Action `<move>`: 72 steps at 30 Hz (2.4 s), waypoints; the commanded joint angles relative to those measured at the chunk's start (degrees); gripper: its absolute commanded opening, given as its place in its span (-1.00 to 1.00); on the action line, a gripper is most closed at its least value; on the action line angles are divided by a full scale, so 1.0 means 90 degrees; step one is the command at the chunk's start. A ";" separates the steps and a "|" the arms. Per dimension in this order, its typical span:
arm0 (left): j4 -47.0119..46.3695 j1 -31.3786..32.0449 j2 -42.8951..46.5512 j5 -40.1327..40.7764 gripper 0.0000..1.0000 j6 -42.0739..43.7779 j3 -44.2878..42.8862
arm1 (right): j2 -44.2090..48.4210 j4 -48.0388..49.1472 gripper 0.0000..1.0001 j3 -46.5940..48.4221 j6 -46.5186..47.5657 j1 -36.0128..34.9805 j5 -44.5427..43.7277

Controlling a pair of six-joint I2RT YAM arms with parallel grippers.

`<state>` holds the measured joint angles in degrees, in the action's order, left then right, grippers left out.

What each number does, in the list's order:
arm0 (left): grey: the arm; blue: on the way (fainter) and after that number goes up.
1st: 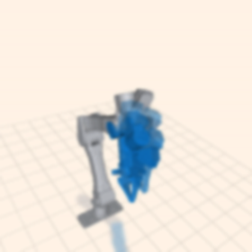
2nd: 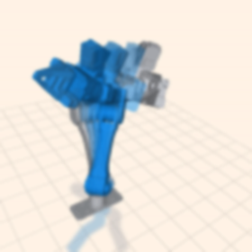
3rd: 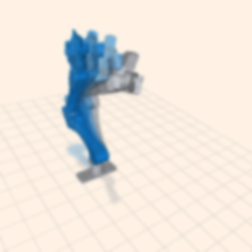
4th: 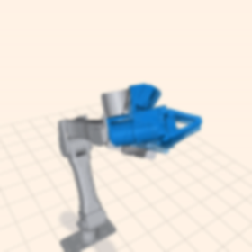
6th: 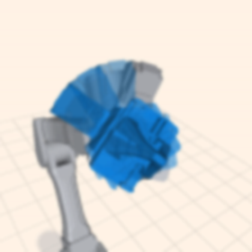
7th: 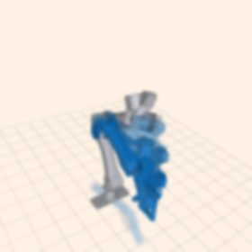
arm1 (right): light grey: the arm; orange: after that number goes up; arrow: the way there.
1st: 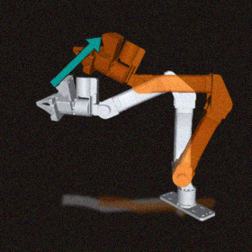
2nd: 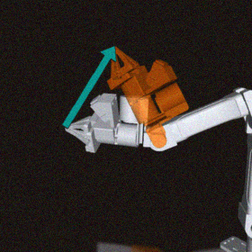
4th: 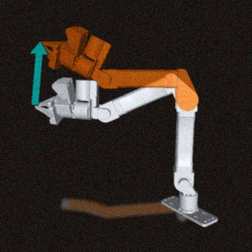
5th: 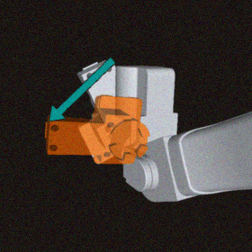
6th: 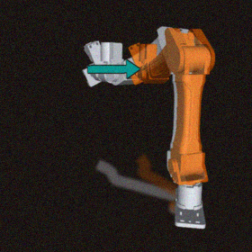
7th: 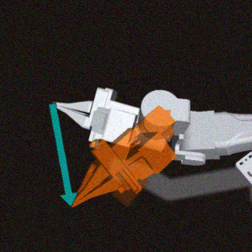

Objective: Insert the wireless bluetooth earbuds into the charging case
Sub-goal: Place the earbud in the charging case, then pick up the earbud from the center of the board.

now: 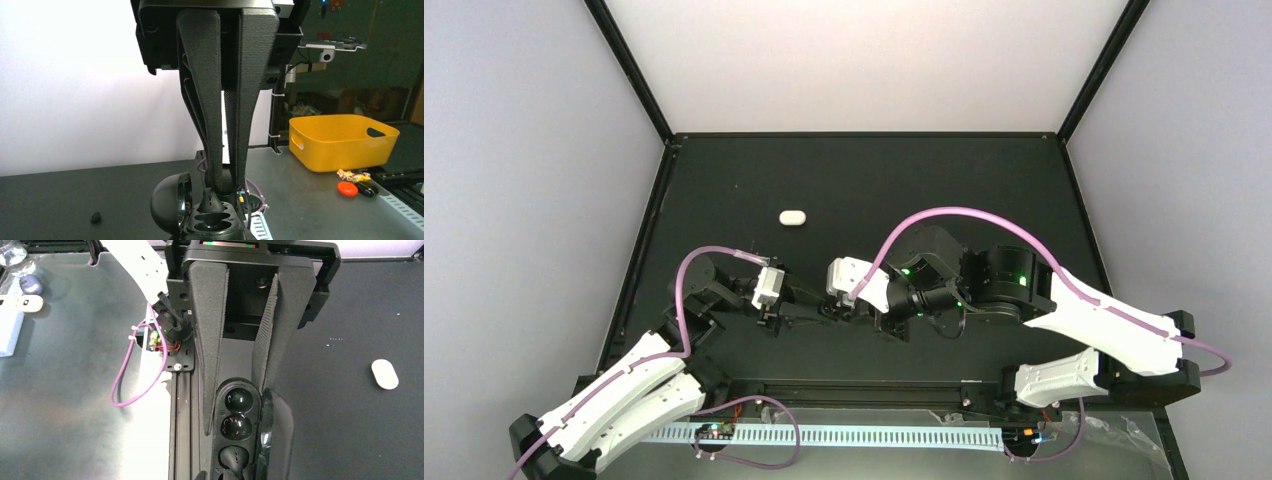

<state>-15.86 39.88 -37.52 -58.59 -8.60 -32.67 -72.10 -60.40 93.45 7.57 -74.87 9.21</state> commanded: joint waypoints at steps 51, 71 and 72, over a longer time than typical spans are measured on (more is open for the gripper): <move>0.0051 0.0068 0.0539 0.0635 -0.97 0.0185 -0.0277 | 0.2579 0.5489 0.32 -0.7802 -0.6423 0.8205 -0.1895; 0.0041 0.0078 0.0579 0.0691 -0.97 0.0166 -0.0277 | -0.0553 0.6414 0.20 -0.6776 -0.6382 0.8610 -0.2207; 0.0064 0.0072 0.0586 0.0701 -0.97 0.0177 -0.0277 | -0.0662 0.6363 0.19 -0.6704 -0.6352 0.8652 -0.2166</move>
<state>-14.81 40.23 -32.97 -52.75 -7.62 -32.86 -75.18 -4.16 30.48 -50.24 1.98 -8.64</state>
